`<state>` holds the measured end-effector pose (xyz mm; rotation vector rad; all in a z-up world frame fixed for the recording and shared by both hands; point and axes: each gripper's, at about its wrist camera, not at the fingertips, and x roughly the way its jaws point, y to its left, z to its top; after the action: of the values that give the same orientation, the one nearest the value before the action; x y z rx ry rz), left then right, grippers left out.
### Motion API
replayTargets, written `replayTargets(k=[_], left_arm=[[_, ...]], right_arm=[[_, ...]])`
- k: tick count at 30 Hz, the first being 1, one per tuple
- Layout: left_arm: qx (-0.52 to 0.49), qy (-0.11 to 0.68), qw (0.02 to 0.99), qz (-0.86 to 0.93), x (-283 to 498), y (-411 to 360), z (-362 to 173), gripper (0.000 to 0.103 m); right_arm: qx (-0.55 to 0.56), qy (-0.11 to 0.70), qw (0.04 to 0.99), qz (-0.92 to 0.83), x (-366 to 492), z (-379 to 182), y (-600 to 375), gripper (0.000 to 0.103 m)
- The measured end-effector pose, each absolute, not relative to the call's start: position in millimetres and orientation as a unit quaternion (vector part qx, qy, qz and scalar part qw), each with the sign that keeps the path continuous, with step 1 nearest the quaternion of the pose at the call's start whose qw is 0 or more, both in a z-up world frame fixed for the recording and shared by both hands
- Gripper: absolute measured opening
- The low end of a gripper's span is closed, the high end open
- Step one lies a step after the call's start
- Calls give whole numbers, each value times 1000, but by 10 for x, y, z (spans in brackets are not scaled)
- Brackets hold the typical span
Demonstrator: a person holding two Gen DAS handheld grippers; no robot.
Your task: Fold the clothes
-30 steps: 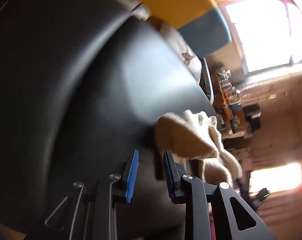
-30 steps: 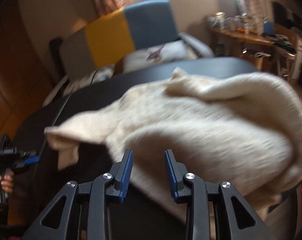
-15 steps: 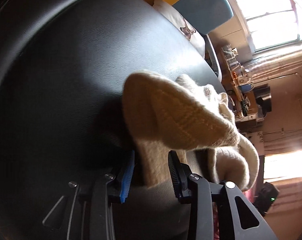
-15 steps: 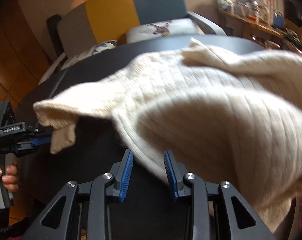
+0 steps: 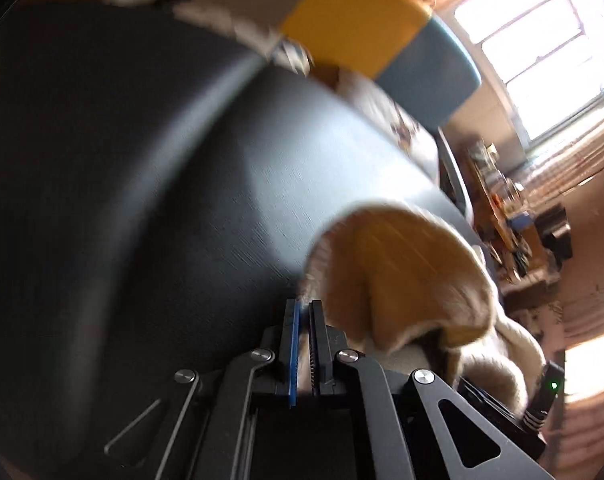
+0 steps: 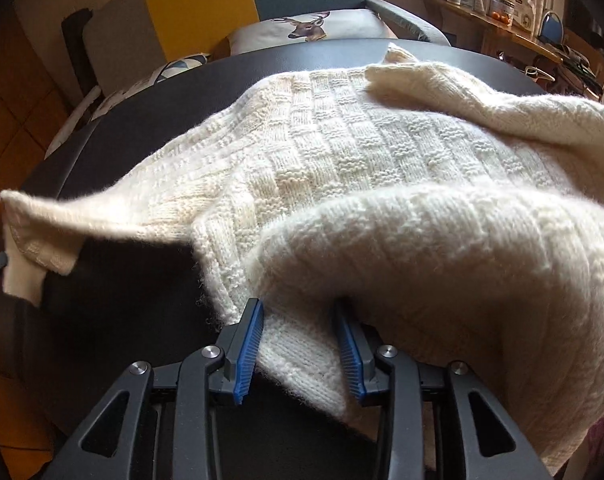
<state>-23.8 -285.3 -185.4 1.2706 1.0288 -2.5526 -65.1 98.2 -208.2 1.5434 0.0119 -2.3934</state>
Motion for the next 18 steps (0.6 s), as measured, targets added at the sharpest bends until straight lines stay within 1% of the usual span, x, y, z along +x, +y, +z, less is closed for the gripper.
replayTargets(k=[6, 10, 13, 15, 16, 18], left_arm=[[396, 284, 76, -870, 327, -3342, -1561, 5], [411, 291, 45, -862, 732, -3536, -1604, 6], [429, 318, 54, -844, 995, -3654, -1705, 6], [422, 360, 61, -830, 1214, -3802, -1774, 8], [415, 381, 68, -823, 1315, -3888, -1801, 10], [402, 420, 93, -808, 1427, -4070, -1849, 20]], right_arm=[[523, 7, 153, -838, -622, -2085, 1006, 39], [521, 4, 157, -839, -641, -2079, 1044, 39], [521, 7, 158, -839, -652, -2069, 1055, 39], [520, 7, 159, -839, -654, -2065, 1062, 39], [519, 6, 159, -840, -653, -2064, 1062, 39], [518, 6, 158, -841, -655, -2062, 1059, 39]])
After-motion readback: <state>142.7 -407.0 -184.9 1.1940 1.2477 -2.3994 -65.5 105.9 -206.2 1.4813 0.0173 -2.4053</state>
